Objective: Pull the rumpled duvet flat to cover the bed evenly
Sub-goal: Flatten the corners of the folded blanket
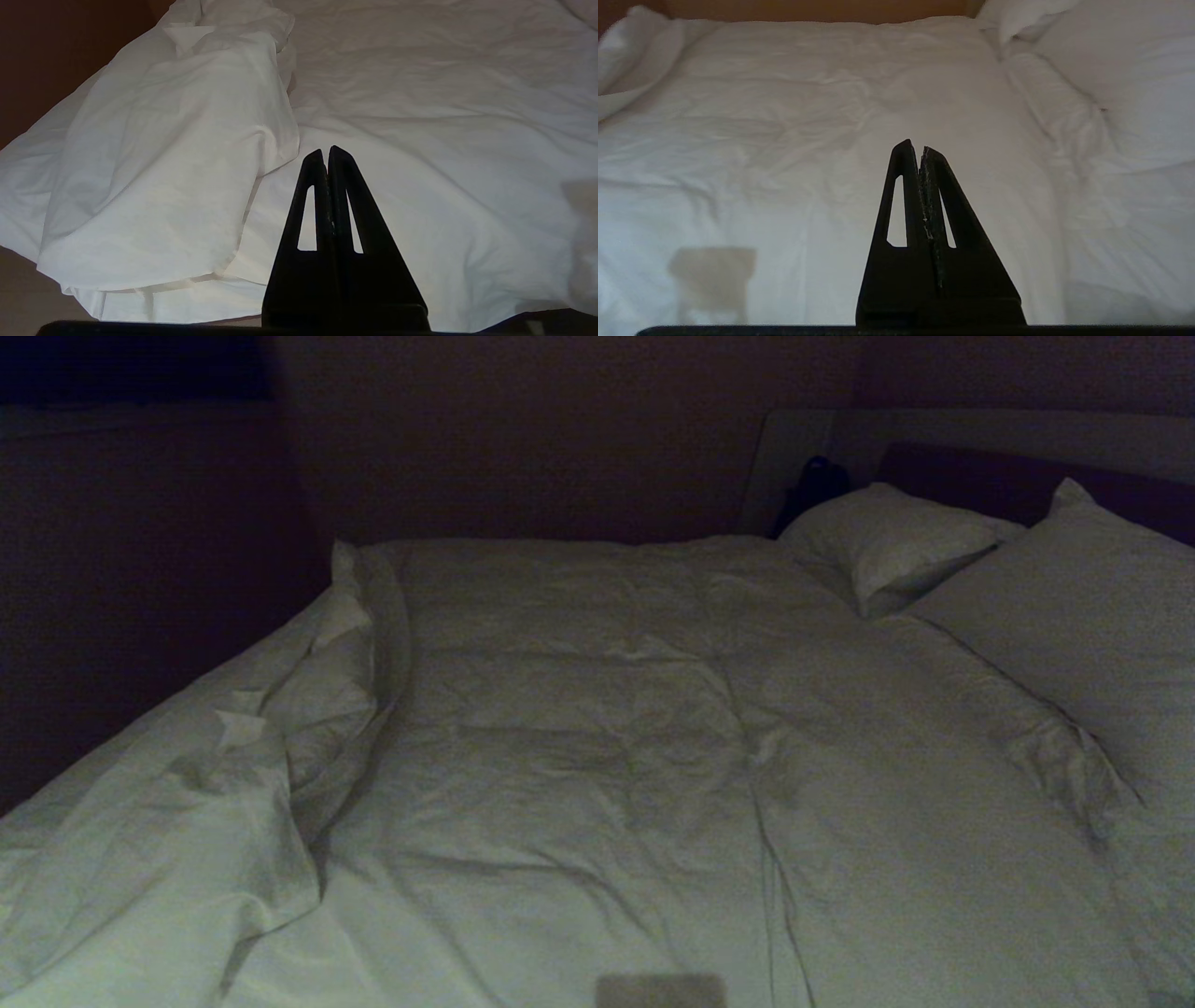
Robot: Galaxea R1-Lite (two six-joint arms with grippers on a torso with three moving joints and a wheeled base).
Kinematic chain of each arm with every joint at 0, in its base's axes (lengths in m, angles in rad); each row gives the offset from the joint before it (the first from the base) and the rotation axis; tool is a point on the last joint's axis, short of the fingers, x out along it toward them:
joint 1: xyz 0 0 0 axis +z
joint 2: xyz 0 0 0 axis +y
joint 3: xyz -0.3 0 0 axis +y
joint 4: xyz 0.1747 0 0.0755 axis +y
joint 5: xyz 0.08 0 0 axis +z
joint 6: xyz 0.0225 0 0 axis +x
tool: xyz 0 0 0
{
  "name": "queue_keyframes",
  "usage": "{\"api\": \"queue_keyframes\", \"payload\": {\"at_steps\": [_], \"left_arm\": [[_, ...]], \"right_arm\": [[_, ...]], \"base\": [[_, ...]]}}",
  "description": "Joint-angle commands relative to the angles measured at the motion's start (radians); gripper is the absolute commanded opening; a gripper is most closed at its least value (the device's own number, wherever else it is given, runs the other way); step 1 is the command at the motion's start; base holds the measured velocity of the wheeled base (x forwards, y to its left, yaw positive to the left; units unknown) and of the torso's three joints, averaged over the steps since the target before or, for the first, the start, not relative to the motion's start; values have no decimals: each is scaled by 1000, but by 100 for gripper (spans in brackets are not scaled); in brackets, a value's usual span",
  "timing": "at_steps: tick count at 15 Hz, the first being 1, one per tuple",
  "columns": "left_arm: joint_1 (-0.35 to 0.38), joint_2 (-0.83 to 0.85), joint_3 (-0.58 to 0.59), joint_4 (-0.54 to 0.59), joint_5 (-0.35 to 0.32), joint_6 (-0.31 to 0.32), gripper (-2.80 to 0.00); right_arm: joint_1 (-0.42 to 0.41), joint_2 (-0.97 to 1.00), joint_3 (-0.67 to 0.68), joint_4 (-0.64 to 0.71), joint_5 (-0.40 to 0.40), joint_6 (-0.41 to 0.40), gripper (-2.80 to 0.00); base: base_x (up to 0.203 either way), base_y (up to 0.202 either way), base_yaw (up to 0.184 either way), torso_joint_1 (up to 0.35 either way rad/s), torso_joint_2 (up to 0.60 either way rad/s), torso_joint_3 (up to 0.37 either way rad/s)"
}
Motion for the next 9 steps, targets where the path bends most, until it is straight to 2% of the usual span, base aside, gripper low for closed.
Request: {"api": "queue_keyframes", "payload": {"at_steps": [1, 5, 9], "left_arm": [[0, 0, 0, 0, 0, 1, -280], [0, 0, 0, 0, 0, 1, -280], [0, 0, 0, 0, 0, 1, -280]], "right_arm": [[0, -2, 2, 3, -32, -1, -280], [0, -2, 25, 4, -58, -5, -280], [0, -2, 62, -2, -62, -47, -280]], "base": [[0, 0, 0, 0, 0, 0], [0, 0, 0, 0, 0, 0], [0, 0, 0, 0, 0, 0]]}}
